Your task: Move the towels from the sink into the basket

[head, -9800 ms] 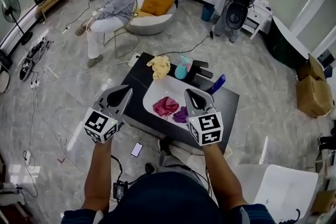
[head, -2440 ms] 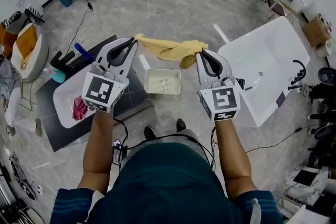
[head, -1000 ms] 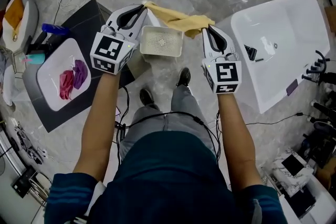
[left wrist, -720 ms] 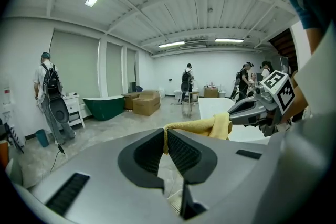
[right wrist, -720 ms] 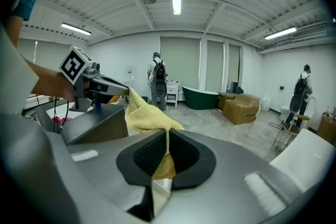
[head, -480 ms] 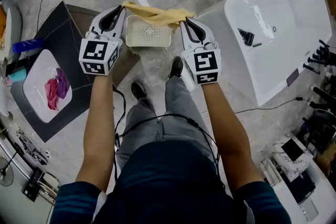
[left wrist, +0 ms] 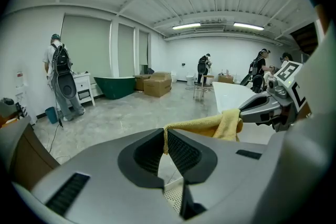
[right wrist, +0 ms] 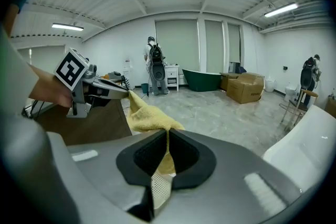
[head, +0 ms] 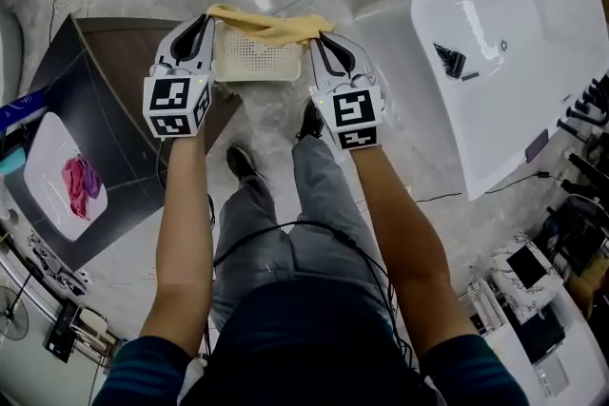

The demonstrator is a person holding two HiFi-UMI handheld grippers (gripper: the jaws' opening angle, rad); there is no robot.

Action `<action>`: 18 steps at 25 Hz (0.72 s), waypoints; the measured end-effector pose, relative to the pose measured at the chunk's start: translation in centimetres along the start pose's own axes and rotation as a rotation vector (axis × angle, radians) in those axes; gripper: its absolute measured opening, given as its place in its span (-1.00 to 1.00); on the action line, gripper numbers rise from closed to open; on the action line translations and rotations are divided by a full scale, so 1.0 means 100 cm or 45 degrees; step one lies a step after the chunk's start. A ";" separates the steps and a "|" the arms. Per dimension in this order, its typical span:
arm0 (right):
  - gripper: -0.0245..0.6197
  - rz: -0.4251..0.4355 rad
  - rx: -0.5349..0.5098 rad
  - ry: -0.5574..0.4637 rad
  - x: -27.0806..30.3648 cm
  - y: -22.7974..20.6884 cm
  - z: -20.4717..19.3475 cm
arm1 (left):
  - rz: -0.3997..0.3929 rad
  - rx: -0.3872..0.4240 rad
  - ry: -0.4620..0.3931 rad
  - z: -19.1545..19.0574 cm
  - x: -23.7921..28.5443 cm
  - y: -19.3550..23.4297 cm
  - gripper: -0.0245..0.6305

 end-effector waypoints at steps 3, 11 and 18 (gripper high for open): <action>-0.85 0.022 0.008 0.026 0.014 -0.003 -0.027 | 0.039 -0.021 0.039 -0.031 0.012 0.001 -0.85; -0.84 0.062 0.045 0.102 0.046 -0.010 -0.100 | 0.127 -0.055 0.127 -0.105 0.041 0.000 -0.85; -0.84 0.101 0.076 0.170 0.070 -0.015 -0.163 | 0.159 -0.053 0.215 -0.166 0.064 0.000 -0.85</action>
Point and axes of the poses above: the fingertips, and each gripper's own axes: x forward along the fingers, y to its left, z out of its top, the point moved 9 cm from there along -x, backward along the fingers, and after that the axes turned 11 degrees about -y, right-handed, at the moved point
